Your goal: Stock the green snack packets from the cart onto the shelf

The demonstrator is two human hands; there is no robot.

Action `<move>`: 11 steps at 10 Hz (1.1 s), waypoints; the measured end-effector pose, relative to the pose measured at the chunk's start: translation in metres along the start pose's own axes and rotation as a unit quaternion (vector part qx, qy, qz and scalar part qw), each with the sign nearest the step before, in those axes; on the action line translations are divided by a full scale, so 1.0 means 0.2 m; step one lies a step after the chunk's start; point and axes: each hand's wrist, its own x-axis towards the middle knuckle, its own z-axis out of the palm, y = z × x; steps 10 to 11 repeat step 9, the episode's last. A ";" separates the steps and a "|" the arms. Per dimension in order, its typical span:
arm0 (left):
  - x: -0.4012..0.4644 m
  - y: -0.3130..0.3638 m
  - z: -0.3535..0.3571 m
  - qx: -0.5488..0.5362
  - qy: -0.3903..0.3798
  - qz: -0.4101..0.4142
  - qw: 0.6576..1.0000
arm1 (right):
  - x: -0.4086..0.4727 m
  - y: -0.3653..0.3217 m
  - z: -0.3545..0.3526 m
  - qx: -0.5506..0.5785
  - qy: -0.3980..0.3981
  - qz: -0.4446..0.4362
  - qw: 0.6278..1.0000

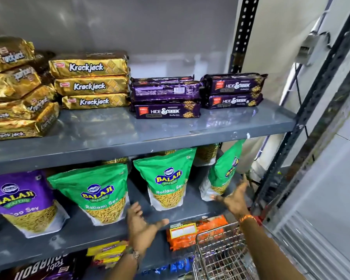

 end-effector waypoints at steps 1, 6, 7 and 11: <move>0.11 0.08 0.10 0.022 -0.036 0.021 0.999 | 0.05 0.00 0.03 0.038 -0.048 0.012 0.998; 0.27 0.13 0.18 0.057 -0.046 0.037 0.997 | 0.04 0.06 0.15 -0.094 0.186 0.015 0.978; 0.28 0.12 0.18 0.063 -0.045 0.028 0.997 | 0.05 0.06 0.16 -0.111 0.175 0.015 0.978; 0.18 0.18 0.17 0.089 -0.020 0.090 0.992 | 0.05 0.07 0.16 -0.108 0.178 0.027 0.978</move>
